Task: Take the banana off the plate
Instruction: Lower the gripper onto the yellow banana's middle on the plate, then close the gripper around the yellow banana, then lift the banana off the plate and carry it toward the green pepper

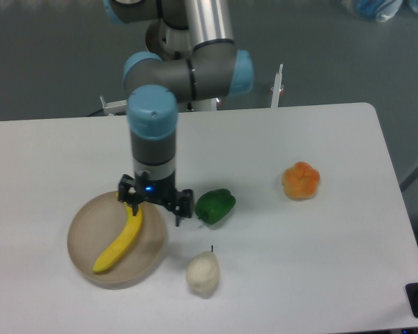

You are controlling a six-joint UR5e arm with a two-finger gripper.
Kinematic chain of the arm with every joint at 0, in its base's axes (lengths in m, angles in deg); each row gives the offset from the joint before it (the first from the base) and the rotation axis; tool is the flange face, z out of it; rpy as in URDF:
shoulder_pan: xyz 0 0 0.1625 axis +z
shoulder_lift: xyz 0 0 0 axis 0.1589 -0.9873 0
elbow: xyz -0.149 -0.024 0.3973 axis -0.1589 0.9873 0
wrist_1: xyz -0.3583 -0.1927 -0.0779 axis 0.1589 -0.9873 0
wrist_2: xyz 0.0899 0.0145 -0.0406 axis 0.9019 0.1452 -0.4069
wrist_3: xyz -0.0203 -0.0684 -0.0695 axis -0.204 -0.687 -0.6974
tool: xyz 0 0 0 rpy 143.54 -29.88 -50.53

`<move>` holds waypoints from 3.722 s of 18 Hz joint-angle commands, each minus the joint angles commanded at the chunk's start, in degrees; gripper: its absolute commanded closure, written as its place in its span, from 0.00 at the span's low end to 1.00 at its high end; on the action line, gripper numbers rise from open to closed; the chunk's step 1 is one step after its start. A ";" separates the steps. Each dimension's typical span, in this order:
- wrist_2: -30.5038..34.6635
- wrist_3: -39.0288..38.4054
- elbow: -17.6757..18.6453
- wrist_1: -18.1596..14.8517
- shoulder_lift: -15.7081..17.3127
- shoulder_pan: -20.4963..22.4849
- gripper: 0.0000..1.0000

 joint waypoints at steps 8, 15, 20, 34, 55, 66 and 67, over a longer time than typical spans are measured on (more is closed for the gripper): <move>6.07 0.26 0.70 3.60 -5.71 -2.82 0.00; 6.07 0.00 0.27 3.87 -7.38 -3.79 0.00; 6.07 -0.27 0.44 3.87 -7.82 -4.84 0.00; 5.63 -0.53 0.00 3.96 -9.14 -5.28 0.52; 5.36 4.29 -1.84 2.12 -0.10 -0.81 0.64; 5.80 24.40 -4.66 -5.89 5.18 12.90 0.64; 5.80 26.95 -4.66 -5.89 5.18 13.69 0.64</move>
